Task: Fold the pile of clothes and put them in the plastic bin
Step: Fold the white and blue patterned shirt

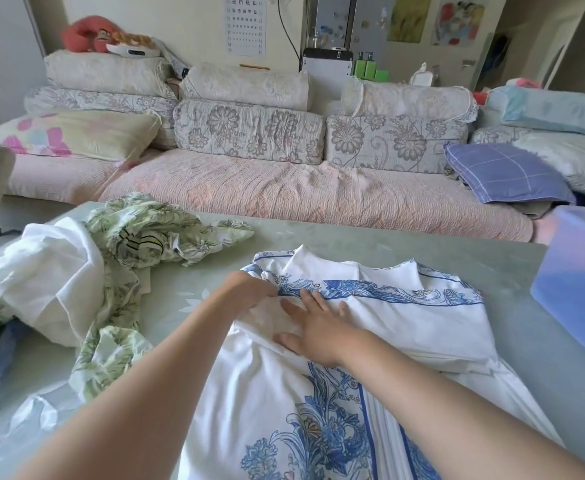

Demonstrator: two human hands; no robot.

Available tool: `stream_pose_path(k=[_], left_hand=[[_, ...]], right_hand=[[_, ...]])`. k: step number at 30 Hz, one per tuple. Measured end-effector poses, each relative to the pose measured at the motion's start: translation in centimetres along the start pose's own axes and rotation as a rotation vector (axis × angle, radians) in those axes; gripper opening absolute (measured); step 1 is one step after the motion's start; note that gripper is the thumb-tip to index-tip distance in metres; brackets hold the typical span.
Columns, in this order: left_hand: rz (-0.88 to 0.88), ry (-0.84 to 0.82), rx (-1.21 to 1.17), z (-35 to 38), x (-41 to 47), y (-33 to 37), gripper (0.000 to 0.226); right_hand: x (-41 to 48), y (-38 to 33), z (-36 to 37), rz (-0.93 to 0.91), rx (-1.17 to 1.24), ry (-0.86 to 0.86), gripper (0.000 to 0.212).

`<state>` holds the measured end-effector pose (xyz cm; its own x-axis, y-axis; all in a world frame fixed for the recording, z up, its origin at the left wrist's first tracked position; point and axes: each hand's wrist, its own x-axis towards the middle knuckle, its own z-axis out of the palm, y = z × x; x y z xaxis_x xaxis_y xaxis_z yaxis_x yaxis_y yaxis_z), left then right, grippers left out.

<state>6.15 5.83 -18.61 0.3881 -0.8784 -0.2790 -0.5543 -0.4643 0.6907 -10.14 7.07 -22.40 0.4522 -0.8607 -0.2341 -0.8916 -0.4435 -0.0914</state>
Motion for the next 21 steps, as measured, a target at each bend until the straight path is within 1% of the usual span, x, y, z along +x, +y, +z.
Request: stream_pose_path(k=[2, 3, 5, 6, 7, 8, 9, 10, 11, 12, 13, 14, 16, 19, 20, 21], left_hand=[[0.084, -0.015, -0.016, 0.4, -0.1, 0.5, 0.015], [0.110, -0.032, -0.055, 0.4, 0.0, 0.8, 0.022], [0.129, -0.085, -0.156, 0.4, -0.3, 1.4, 0.055], [0.151, -0.110, -0.216, 0.4, -0.5, 1.9, 0.068], [0.189, -0.136, -0.280, 0.6, -0.8, 2.6, 0.073], [0.228, -0.181, -0.328, 0.9, -1.3, 3.4, 0.074], [0.261, -0.258, -0.356, 1.4, -1.9, 4.1, 0.074], [0.278, -0.376, -0.376, 1.9, -2.6, 4.9, 0.074], [0.280, -0.529, -0.396, 2.7, -2.9, 5.4, 0.074], [0.278, -0.682, -0.405, 3.5, -3.1, 5.6, 0.074], [0.264, -0.794, -0.404, 4.3, -3.2, 5.7, 0.074], [0.245, -0.855, -0.395, 4.9, -3.3, 5.6, 0.076], [0.241, -0.840, -0.371, 5.4, -3.2, 5.6, 0.071], [0.307, -0.738, -0.380, 5.2, -3.0, 5.8, 0.042], [0.334, -0.665, -0.328, 5.2, -3.0, 5.9, 0.037], [0.372, -0.551, -0.242, 5.2, -2.8, 5.8, 0.037]], right_hand=[[-0.4, 0.0, -0.4, -0.018, 0.045, 0.020, 0.079], [-0.7, 0.1, -0.8, -0.026, 0.104, 0.069, 0.077], [-1.0, 0.7, -1.9, -0.023, 0.233, 0.253, 0.072], [-1.1, 1.2, -2.6, -0.020, 0.244, 0.357, 0.071], [-1.2, 1.7, -3.3, -0.018, 0.238, 0.423, 0.074], [-1.4, 2.2, -4.1, -0.014, 0.252, 0.447, 0.079], [-1.7, 2.8, -4.6, 0.004, 0.305, 0.439, 0.083], [-1.8, 3.5, -5.0, 0.040, 0.381, 0.420, 0.084], [-1.8, 4.4, -5.1, 0.093, 0.461, 0.399, 0.084], [-1.8, 5.5, -5.1, 0.161, 0.536, 0.376, 0.081], [-1.8, 6.6, -5.0, 0.234, 0.597, 0.357, 0.075], [-1.8, 7.8, -4.7, 0.293, 0.658, 0.346, 0.068], [-2.1, 9.3, -4.2, 0.367, 0.767, 0.346, 0.060], [-2.3, 9.3, -4.2, 0.395, 0.797, 0.362, 0.055], [-2.4, 9.0, -4.2, 0.396, 0.775, 0.375, 0.056], [-2.4, 8.5, -4.2, 0.393, 0.733, 0.388, 0.056]])
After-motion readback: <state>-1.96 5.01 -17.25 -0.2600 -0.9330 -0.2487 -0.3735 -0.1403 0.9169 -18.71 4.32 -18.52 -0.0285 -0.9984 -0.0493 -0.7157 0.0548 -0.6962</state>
